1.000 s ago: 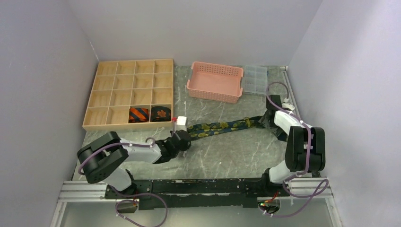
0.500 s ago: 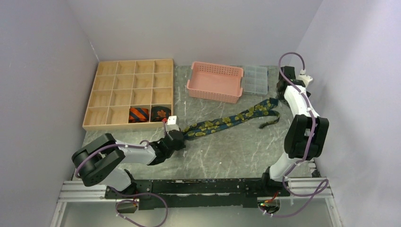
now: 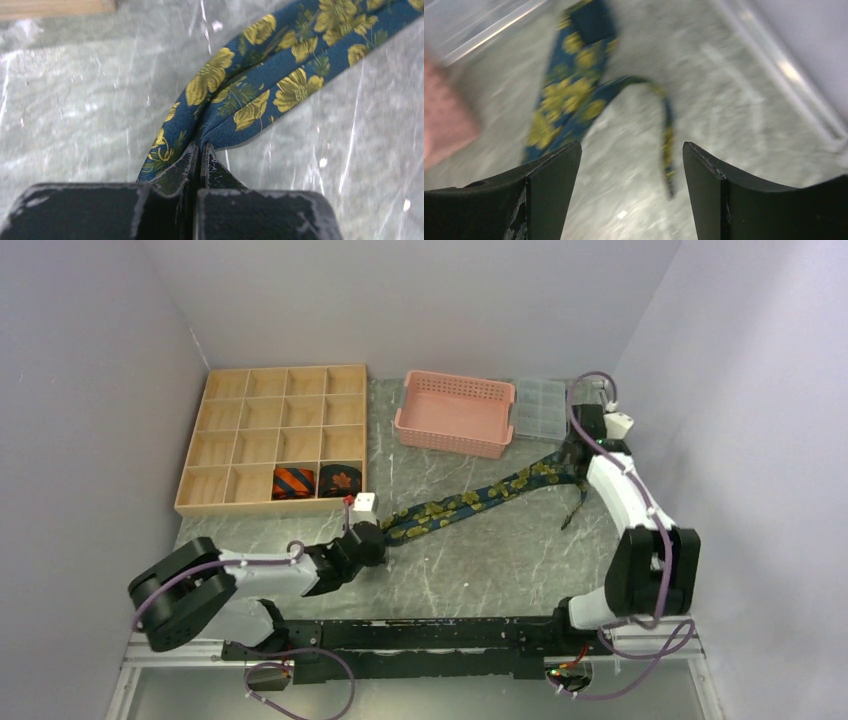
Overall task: Roll the ties
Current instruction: Flatten out the tie at the center of the board.
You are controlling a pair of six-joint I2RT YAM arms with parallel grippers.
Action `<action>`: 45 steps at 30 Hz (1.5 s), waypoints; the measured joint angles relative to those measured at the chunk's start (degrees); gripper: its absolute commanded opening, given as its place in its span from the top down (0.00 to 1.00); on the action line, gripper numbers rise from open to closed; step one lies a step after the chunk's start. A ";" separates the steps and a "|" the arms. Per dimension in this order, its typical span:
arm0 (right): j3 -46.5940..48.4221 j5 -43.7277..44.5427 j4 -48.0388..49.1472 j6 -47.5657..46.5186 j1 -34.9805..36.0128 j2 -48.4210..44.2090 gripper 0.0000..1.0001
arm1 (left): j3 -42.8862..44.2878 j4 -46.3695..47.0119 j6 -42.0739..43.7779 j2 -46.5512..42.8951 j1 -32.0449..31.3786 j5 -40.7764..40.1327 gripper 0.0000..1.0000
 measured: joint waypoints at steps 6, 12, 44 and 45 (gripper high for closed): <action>-12.09 -10.78 9.77 5.03 11.47 -11.10 0.19 | 0.31 -13.55 3.02 -11.28 -6.82 -2.08 0.60; -19.32 -14.95 15.30 6.29 20.17 -13.46 0.20 | 4.42 -28.04 3.23 -22.36 -9.77 -8.02 0.47; -22.82 -17.29 33.53 10.38 37.48 1.53 0.61 | 12.07 -28.30 13.55 -2.05 -9.81 -12.85 0.63; -23.54 -17.20 33.88 10.54 37.48 1.22 0.63 | 12.07 -28.17 14.05 -1.79 -9.81 -12.61 0.67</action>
